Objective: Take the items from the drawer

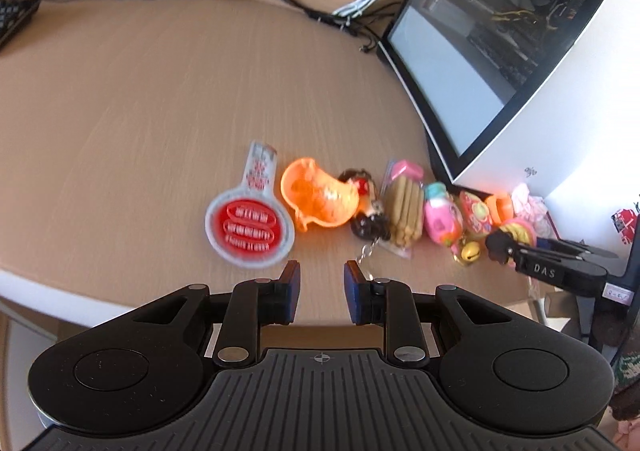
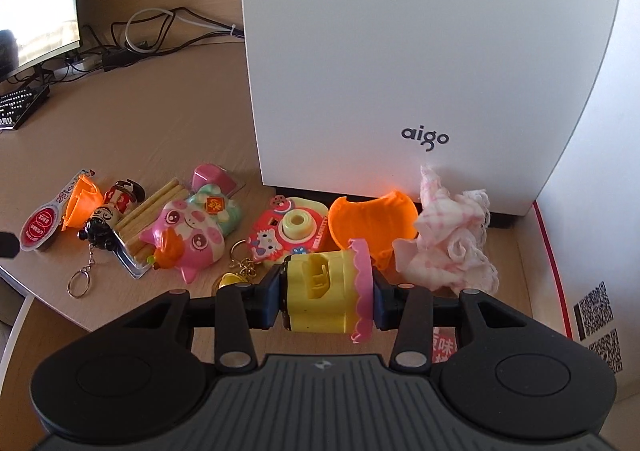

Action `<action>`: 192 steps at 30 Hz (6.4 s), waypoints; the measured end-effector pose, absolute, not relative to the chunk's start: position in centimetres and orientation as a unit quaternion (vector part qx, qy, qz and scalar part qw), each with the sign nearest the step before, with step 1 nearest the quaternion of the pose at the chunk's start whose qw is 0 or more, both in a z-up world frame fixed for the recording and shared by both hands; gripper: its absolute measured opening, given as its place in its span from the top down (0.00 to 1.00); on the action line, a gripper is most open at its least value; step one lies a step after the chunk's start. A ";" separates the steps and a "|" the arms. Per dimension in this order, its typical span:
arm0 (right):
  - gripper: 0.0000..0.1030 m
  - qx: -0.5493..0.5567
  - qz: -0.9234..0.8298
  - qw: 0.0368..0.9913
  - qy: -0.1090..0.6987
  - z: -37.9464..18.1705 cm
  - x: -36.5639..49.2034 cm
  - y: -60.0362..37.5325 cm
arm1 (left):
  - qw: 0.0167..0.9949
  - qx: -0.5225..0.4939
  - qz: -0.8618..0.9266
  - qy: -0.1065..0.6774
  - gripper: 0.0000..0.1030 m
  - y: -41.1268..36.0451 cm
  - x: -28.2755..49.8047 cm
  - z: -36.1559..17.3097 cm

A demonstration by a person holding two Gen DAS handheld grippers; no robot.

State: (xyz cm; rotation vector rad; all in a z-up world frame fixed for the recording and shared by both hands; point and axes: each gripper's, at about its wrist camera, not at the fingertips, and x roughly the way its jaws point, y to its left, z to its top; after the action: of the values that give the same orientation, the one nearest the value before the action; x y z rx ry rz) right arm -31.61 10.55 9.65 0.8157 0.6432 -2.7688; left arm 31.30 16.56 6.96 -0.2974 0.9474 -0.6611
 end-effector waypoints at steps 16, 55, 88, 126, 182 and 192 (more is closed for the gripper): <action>0.55 0.267 -0.931 0.109 0.225 9.2 -31.2 10.5 | 0.814 -0.137 -0.331 0.457 0.75 16.5 31.0 6.3; 0.14 0.103 -0.989 0.058 0.091 13.0 -6.0 15.6 | 0.843 -0.030 -0.411 0.345 0.75 23.9 12.3 11.2; 0.13 0.106 -0.982 0.035 0.152 -8.7 -2.4 20.4 | 0.888 -0.007 -0.388 0.244 0.73 21.0 0.2 -4.9; 0.10 0.124 -0.981 -0.025 0.145 -4.4 -20.1 16.4 | 0.830 -0.004 -0.502 0.245 0.15 6.3 13.5 -4.0; 0.10 0.272 -0.936 0.063 0.215 6.0 0.2 16.5 | 0.757 0.104 -0.535 0.362 0.29 23.6 4.1 9.8; 0.10 0.273 -0.934 0.066 0.219 5.9 0.2 16.4 | 0.745 0.108 -0.550 0.363 0.29 23.5 4.2 9.8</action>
State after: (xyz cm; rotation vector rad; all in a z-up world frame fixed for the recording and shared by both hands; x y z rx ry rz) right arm 0.23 16.44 5.91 0.8247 0.6617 -2.8186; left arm 4.18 23.51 9.80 0.2362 0.7951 -1.2039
